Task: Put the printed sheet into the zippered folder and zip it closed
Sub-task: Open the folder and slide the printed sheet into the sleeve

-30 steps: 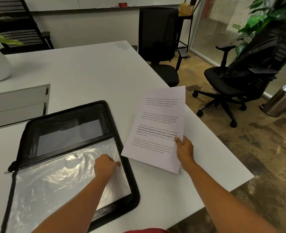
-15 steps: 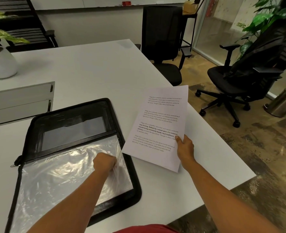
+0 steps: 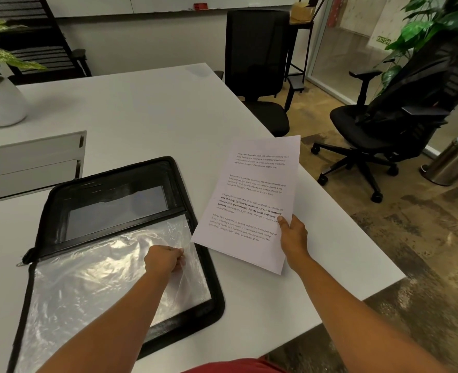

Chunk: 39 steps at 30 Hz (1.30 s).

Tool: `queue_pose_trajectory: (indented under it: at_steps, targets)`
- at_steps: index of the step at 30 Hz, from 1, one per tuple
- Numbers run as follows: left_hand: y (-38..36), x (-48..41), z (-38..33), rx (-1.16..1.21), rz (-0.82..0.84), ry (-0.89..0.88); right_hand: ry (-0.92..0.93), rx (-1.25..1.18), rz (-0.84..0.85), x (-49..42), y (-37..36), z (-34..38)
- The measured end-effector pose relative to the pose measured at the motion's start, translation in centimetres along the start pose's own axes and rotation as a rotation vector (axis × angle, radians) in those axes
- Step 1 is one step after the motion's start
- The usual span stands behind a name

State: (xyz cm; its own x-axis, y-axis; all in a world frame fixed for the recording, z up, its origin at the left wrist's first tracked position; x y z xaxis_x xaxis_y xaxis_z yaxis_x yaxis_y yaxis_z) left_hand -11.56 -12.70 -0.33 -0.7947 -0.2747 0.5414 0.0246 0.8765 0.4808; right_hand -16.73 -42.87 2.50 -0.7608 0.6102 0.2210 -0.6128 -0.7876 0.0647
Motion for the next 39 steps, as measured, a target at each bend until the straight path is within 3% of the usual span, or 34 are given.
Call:
queue_pose_trajectory:
  at_steps: [6, 16, 29, 39]
  targets:
    - [-0.2, 0.4, 0.5, 0.100, 0.051, 0.066, -0.004, -0.005, -0.007, 0.1, 0.5, 0.0]
    - [-0.5, 1.2, 0.0, 0.037, 0.029, 0.033, -0.003, 0.011, 0.005, 0.1, 0.7, 0.3]
    - [-0.6, 2.4, 1.4, 0.207, 0.113, 0.021, 0.094, 0.258, 0.223, 0.1, -1.6, 3.0]
    - [-0.4, 2.6, 0.9, 0.108, 0.073, -0.083, 0.111, 0.366, 0.314, -0.3, -3.0, 4.8]
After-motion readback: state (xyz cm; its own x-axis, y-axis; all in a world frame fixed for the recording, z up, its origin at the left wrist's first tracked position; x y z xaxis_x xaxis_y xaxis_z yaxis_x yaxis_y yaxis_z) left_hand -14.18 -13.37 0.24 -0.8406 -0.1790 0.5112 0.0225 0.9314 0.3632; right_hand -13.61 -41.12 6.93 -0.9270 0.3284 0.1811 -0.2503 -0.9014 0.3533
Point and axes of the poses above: each hand's wrist, its own x-axis away from the middle knuckle, its own y-axis out of the back of the hand, z = x × y, the point moved 5 cm from there along -x, towards the middle knuckle, and after that the axes turned 9 degrees about -x, right-handed, at the moved point
